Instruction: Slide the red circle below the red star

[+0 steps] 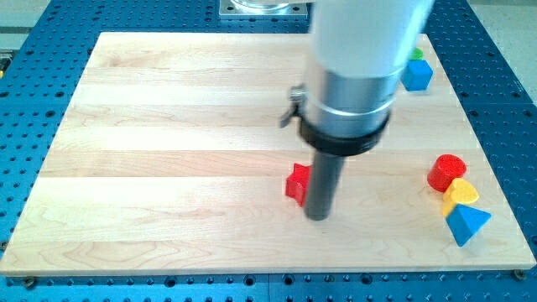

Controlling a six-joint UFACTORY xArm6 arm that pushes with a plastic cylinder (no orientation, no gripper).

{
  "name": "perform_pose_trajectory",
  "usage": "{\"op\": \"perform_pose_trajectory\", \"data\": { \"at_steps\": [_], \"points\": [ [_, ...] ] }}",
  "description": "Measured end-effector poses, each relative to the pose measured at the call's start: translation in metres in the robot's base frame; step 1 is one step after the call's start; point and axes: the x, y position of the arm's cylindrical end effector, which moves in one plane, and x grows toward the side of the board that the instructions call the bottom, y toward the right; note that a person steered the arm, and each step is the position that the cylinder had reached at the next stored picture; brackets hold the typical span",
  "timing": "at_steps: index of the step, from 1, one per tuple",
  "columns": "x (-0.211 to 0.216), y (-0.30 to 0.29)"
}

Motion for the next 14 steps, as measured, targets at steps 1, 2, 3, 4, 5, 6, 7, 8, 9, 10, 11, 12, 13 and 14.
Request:
{"op": "perform_pose_trajectory", "data": {
  "at_steps": [1, 2, 3, 4, 5, 6, 7, 8, 9, 10, 11, 12, 13, 14],
  "points": [
    [0.0, -0.032],
    [-0.027, -0.009],
    [-0.046, 0.044],
    [-0.046, 0.044],
    [-0.034, 0.099],
    [-0.08, 0.159],
    [-0.095, 0.235],
    [-0.071, 0.254],
    [-0.052, 0.203],
    [-0.056, 0.151],
    [-0.049, 0.114],
    [-0.036, 0.13],
    [-0.033, 0.121],
    [-0.027, 0.101]
  ]
}}
